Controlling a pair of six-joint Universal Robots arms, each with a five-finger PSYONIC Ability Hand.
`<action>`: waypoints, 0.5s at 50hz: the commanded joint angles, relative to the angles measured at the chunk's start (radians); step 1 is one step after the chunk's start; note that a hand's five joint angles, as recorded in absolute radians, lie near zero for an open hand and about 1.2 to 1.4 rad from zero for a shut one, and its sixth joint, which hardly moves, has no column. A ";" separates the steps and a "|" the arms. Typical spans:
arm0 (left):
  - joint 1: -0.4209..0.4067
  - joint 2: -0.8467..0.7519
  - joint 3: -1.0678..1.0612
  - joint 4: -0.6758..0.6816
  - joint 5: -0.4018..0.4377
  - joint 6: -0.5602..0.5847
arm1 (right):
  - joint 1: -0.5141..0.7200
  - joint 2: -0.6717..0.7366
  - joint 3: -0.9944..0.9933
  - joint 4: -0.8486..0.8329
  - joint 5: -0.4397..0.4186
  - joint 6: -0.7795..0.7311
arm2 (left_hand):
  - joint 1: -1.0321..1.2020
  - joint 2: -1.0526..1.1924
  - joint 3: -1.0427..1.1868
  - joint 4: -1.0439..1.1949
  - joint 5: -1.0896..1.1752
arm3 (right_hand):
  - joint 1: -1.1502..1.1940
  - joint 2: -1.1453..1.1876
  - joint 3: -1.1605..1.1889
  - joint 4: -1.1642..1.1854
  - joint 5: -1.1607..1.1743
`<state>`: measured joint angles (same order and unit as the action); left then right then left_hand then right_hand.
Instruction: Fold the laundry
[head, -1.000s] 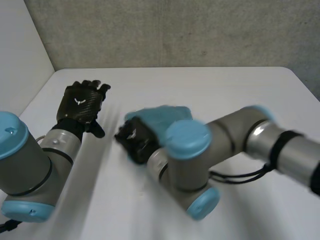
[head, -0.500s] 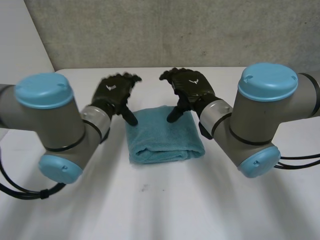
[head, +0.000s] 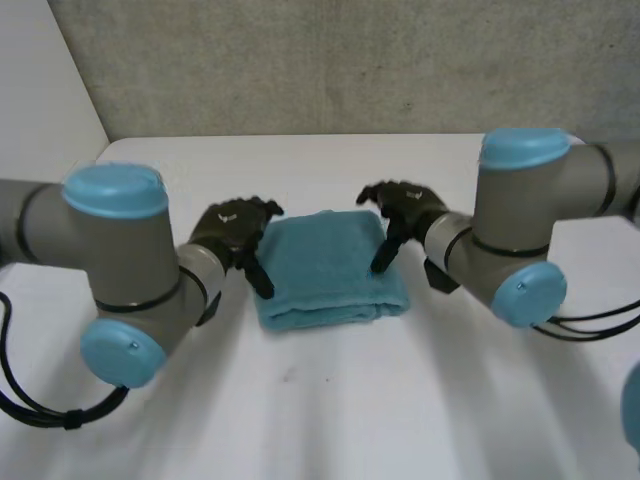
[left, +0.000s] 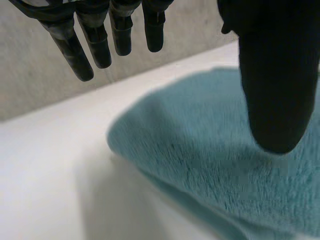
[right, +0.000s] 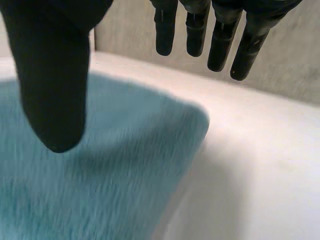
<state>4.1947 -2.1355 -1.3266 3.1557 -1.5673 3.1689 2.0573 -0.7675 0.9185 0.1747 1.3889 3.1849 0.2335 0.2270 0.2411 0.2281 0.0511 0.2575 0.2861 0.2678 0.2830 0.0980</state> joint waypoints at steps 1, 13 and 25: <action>0.037 0.209 0.041 -0.049 0.006 0.029 | -0.042 -0.225 0.019 0.002 0.025 0.003 | -0.038 -0.031 -0.045 -0.032 -0.030 | -0.017 -0.045 -0.027 -0.042 -0.032; 0.153 0.486 0.112 -0.272 0.029 0.023 | -0.140 -0.614 0.218 -0.001 0.200 -0.121 | -0.046 -0.040 -0.054 -0.041 -0.038 | -0.083 -0.112 -0.093 -0.108 -0.098; 0.206 0.571 0.046 -0.289 0.128 -0.023 | -0.164 -0.705 0.359 -0.006 0.196 -0.178 | -0.046 -0.040 -0.054 -0.041 -0.039 | -0.083 -0.112 -0.093 -0.108 -0.098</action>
<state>4.3949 -1.5686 -1.2670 2.8601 -1.4648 3.1653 1.8915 -1.4526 1.2360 0.1732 1.5974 3.0064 0.2202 0.2180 0.2275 0.2179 0.0510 0.2112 0.2232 0.2162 0.2350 0.0628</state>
